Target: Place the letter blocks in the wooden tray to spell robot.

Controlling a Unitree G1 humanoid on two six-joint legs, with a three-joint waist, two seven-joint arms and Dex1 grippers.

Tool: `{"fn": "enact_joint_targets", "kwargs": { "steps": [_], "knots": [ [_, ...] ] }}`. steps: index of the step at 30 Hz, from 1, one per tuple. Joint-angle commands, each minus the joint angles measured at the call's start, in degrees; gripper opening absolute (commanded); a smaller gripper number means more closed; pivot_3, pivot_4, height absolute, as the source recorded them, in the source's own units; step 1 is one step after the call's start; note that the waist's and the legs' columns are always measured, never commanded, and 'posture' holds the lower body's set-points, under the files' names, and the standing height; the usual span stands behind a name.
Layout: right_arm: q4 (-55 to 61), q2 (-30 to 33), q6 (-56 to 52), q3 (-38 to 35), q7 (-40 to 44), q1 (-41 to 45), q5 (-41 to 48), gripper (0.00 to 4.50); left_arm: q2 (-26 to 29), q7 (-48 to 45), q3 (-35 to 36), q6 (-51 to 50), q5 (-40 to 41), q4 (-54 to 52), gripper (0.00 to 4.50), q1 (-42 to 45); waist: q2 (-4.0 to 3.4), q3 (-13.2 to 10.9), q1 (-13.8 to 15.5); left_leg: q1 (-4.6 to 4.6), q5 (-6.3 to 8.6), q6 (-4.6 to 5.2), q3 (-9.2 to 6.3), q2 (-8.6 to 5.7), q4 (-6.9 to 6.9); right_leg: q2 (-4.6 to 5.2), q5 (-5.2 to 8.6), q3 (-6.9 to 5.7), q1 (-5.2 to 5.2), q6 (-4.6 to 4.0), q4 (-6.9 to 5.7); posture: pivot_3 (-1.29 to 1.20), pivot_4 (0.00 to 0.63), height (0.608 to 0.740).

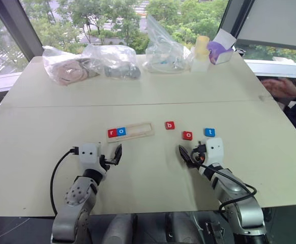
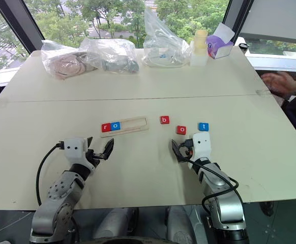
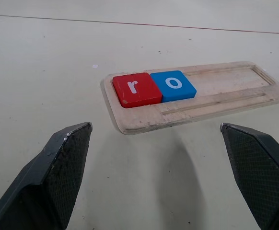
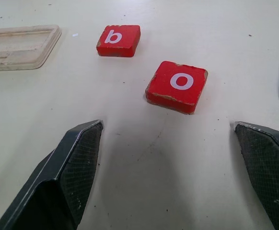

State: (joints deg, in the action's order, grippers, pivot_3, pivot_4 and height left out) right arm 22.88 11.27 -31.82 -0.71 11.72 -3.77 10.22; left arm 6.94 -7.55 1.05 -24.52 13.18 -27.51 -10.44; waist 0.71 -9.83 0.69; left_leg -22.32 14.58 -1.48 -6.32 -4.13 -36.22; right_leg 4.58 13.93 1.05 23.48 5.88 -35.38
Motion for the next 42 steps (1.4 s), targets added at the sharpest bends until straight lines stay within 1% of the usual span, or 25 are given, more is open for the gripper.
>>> {"fn": "enact_joint_targets", "kwargs": {
  "steps": [1,10,17,24,27,29,31,33,35,37,40,42],
  "knots": [
    [0.7,0.2,0.3,-0.2,0.0,-0.5,0.0,4.44,0.5,-0.5,-0.1,0.8,-0.1,-2.3,4.50,-0.5,0.00,0.0,0.0,0.00,0.00,0.00,0.00,0.00,0.00,0.00,0.00,0.00,0.00,0.00,0.00,0.00,0.150,0.740],
    [1.3,1.2,0.3,-0.4,0.1,-0.5,-0.5,4.44,0.4,-1.3,-0.2,1.5,0.3,-1.8,4.50,-0.1,0.00,0.0,0.0,0.00,0.00,0.00,0.00,0.00,0.00,0.00,0.00,0.00,0.00,0.00,0.02,0.00,0.150,0.740],
    [1.7,4.4,-1.3,-0.4,1.9,0.4,-0.7,4.44,0.2,-1.6,0.0,1.5,0.4,-2.0,4.50,-0.9,0.00,0.0,0.0,-0.01,0.00,0.00,0.00,0.00,0.00,0.01,0.00,0.00,-0.01,0.00,0.02,0.00,0.150,0.740],
    [4.0,12.2,-5.8,1.4,11.1,3.4,2.6,4.44,1.1,-2.3,0.7,1.5,0.2,-1.4,4.50,0.0,-0.02,0.0,0.0,-0.01,0.00,0.00,0.00,0.00,-0.01,0.00,0.00,-0.02,-0.01,0.00,0.02,0.00,0.150,0.740],
    [4.8,15.3,-8.7,0.0,14.8,7.0,5.4,4.44,3.2,-4.5,1.8,0.6,1.4,-1.6,4.50,1.1,-0.06,-0.1,-0.1,-0.01,0.00,0.00,0.01,0.00,-0.01,0.00,0.00,-0.02,0.00,0.00,0.02,0.00,0.150,0.740],
    [5.4,17.1,-10.4,-1.0,17.2,9.4,7.6,4.44,5.1,-6.6,2.9,-0.6,3.3,-1.8,4.50,2.1,-0.06,-0.1,0.0,-0.01,0.00,0.00,0.01,0.00,-0.02,-0.01,0.00,-0.02,0.00,-0.01,0.01,0.00,0.150,0.740],
    [6.1,19.7,-12.7,-2.0,20.7,12.7,10.8,4.44,9.0,-11.1,4.2,-2.6,6.4,-2.0,4.50,3.6,-0.06,-0.1,0.0,-0.01,0.00,0.01,0.00,0.01,-0.03,-0.01,-0.01,-0.04,-0.01,-0.01,0.01,0.00,0.150,0.740],
    [6.8,24.1,-13.9,-2.3,26.8,16.8,14.4,4.44,16.3,-19.3,6.3,-4.3,10.2,-1.2,4.50,6.1,-0.06,-0.2,0.0,-0.04,-0.01,0.01,0.00,0.00,-0.02,-0.01,-0.01,-0.06,0.01,-0.01,0.02,0.00,0.150,0.740],
    [6.5,27.5,-13.9,-1.9,30.9,19.7,16.3,4.44,22.0,-25.2,7.7,-5.5,12.9,1.0,4.50,8.9,-0.14,-0.3,-0.1,-0.09,-0.01,0.01,-0.01,0.01,-0.03,-0.03,-0.01,-0.10,0.06,-0.02,0.01,0.00,0.150,0.740],
    [5.4,29.9,-13.2,-0.8,33.9,22.7,17.0,4.44,27.1,-31.2,8.1,-4.1,13.5,6.2,4.50,12.5,-0.16,-0.3,0.0,-0.07,-0.01,0.01,-0.02,0.01,-0.01,-0.02,-0.01,-0.12,0.04,-0.02,0.04,0.00,0.150,0.740],
    [3.3,31.1,-11.6,0.6,36.2,27.3,16.8,4.44,33.6,-42.3,6.2,1.4,11.8,17.0,4.50,19.2,-0.15,-0.3,0.0,-0.09,-0.01,0.01,0.00,0.00,0.00,0.00,-0.01,-0.15,0.04,-0.02,0.08,0.00,0.150,0.740],
    [2.4,30.9,-11.0,1.1,36.9,28.9,16.6,4.44,35.7,-47.4,4.7,4.1,10.9,22.7,4.50,22.6,-0.14,-0.3,-0.1,-0.12,-0.01,0.01,0.00,0.00,0.02,0.00,-0.02,-0.14,0.07,-0.03,0.12,0.00,0.150,0.740]
  ]
}}
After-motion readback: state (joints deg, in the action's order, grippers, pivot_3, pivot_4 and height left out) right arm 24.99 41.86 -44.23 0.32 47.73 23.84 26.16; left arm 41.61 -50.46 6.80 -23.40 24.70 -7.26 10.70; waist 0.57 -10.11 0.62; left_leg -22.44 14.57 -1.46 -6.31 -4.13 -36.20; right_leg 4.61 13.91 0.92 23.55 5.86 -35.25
